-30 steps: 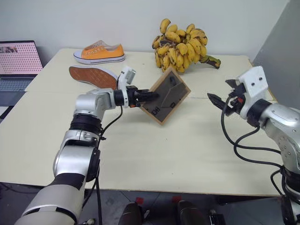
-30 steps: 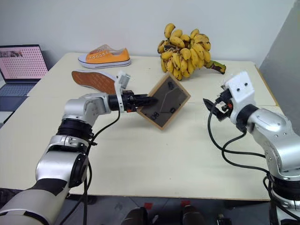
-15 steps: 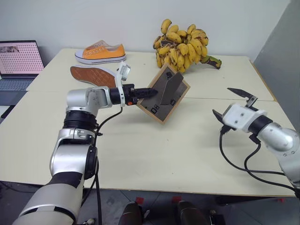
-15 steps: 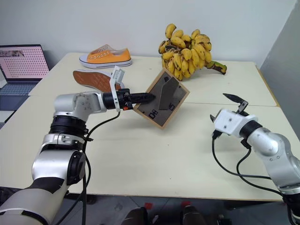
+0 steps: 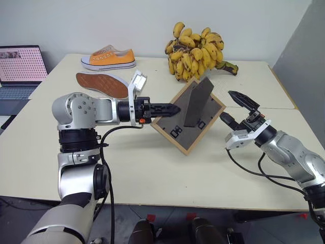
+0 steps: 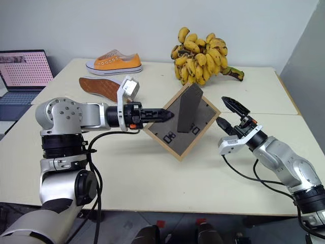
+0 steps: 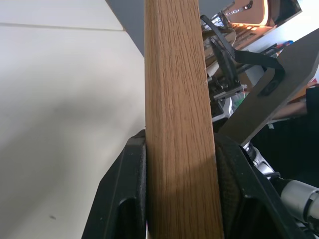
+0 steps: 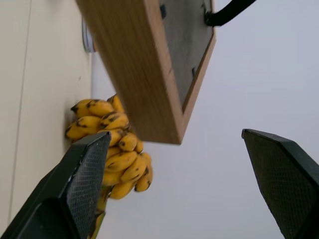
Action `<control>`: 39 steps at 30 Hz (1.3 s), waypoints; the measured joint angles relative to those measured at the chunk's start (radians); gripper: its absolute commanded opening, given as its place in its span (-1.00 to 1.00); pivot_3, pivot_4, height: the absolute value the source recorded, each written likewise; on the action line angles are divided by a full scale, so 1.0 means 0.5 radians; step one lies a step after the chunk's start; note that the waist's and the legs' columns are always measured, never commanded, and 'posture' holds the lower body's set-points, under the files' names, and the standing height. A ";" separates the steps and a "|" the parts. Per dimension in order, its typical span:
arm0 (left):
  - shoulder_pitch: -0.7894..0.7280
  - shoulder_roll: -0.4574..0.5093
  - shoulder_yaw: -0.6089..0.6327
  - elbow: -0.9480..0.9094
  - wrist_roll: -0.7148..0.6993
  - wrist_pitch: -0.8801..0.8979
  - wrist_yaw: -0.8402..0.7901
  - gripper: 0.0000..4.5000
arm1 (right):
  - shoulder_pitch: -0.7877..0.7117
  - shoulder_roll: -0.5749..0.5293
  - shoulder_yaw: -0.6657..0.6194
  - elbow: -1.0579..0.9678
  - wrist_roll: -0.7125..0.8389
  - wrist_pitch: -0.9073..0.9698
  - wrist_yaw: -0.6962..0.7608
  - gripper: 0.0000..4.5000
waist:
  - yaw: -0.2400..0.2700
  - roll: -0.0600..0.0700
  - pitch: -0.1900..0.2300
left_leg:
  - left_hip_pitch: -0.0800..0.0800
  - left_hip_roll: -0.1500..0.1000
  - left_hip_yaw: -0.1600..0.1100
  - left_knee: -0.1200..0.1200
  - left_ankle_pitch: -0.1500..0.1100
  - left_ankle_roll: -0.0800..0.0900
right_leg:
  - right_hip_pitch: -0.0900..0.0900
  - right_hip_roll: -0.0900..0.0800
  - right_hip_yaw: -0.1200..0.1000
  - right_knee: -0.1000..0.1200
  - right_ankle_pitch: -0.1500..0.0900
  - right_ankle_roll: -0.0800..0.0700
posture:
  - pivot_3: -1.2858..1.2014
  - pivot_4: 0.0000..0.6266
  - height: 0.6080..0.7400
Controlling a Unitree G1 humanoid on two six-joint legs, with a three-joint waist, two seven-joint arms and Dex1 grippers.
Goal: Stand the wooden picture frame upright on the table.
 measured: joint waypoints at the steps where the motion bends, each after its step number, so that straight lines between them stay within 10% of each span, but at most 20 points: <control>1: 0.000 -0.004 0.022 -0.007 -0.022 0.000 0.038 -0.41 | -0.014 0.019 0.003 0.013 -0.052 -0.031 -0.054 0.97 | 0.001 0.000 0.000 | 0.000 0.000 0.000 0.000 0.001 -0.001 | 0.000 0.000 0.000 0.002 0.000 0.000 | 0.03 -0.52 1.00; 14: -0.032 -0.047 0.140 0.029 -0.079 -0.001 0.230 -0.41 | -0.074 0.182 0.025 0.031 -0.226 -0.114 -0.168 0.97 | -0.003 0.000 0.000 | 0.002 -0.001 0.000 0.000 0.005 -0.009 | 0.000 0.000 0.001 0.005 0.000 0.000 | 0.03 -0.52 1.00; 27: -0.032 -0.076 0.127 0.021 -0.187 0.000 0.242 -0.41 | -0.161 0.236 0.076 0.086 -0.229 -0.122 -0.141 -0.24 | -0.002 0.000 0.000 | 0.002 -0.001 0.000 0.000 0.006 -0.010 | 0.000 -0.001 0.001 0.008 0.000 0.000 | 0.03 -0.52 1.00; 39: -0.021 -0.044 0.083 0.024 -0.227 -0.004 0.225 -0.41 | -0.161 0.227 0.074 0.067 -0.245 -0.123 -0.158 -0.34 | -0.002 0.000 0.000 | 0.003 -0.001 0.000 0.000 0.006 -0.011 | 0.000 -0.001 0.001 0.010 0.000 0.000 | 0.03 -0.52 1.00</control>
